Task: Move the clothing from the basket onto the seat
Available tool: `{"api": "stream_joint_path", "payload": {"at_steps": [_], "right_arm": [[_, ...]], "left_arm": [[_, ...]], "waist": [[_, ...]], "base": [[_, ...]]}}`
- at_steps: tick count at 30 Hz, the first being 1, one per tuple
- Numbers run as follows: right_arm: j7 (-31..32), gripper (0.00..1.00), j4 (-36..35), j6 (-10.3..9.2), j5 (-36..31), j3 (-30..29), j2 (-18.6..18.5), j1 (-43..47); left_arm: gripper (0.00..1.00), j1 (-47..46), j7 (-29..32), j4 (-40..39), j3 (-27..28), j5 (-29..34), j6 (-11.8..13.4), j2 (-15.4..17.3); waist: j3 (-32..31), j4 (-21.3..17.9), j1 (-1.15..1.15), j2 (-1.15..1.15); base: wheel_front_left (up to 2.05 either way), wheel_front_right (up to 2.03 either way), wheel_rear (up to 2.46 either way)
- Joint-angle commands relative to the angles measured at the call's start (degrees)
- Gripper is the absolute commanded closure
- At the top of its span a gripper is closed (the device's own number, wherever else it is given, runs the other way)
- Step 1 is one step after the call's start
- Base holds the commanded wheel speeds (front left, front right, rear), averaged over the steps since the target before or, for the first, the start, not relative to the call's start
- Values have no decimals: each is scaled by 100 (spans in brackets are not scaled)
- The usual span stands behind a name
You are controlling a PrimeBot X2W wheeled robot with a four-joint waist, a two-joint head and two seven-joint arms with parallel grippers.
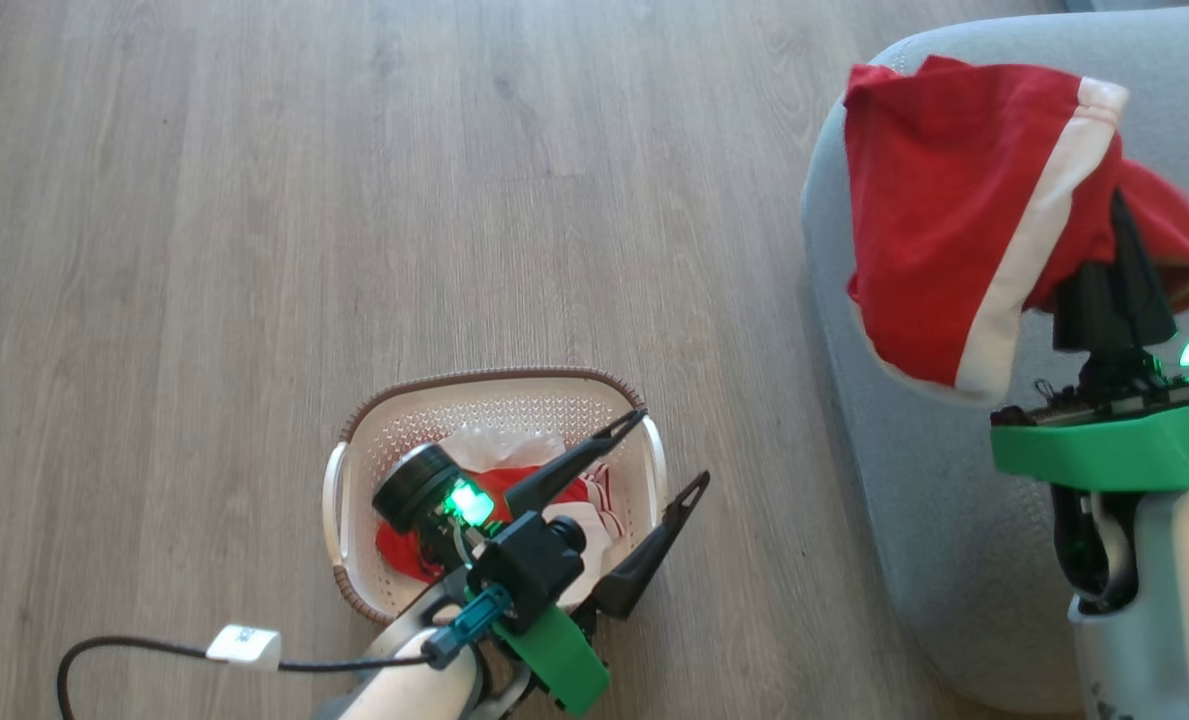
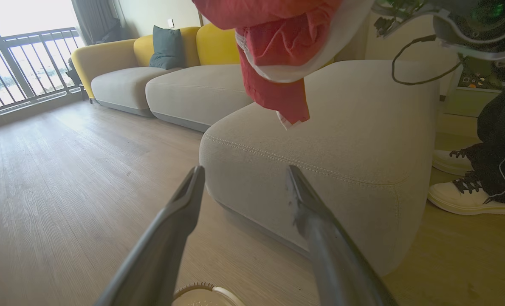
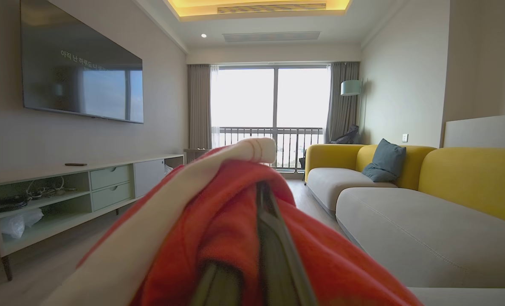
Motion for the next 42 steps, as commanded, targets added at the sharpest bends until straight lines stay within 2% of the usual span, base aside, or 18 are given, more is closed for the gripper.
{"api": "stream_joint_path", "payload": {"at_steps": [1, 9, 16, 21, 37, 42], "right_arm": [[-37, 100, -163, -1, -29, 108, 36, -4], [-37, 100, -121, -1, -40, 95, 59, 32], [-37, 100, -86, -1, -27, 18, 114, -8], [-37, 100, -87, -1, -24, -136, 167, -15], [-37, 100, -238, -1, 0, -594, 265, 7], [-37, 100, -394, -1, 73, -935, 272, 135]], "left_arm": [[0, -85, -25, -126, 226, 21, -1, -24], [0, 64, -25, -41, 330, 50, -2, -97], [0, 143, -25, -46, 483, 72, 2, -90], [0, 127, -25, -81, 492, 83, 0, -59], [0, -108, -25, -214, 243, 104, -3, 78], [0, -351, -25, -157, -192, 8, -4, 128]], "waist": [[-10, -31, 0, 0], [-47, -91, 0, 0], [-79, -409, 0, 0], [-44, -816, 0, 0], [348, -2557, 0, 0], [487, -2684, 0, 0]], "base": [[0, 0, 0], [0, 0, 0], [0, 0, 0], [0, 0, 0], [0, 0, 0], [0, 0, 0]]}}
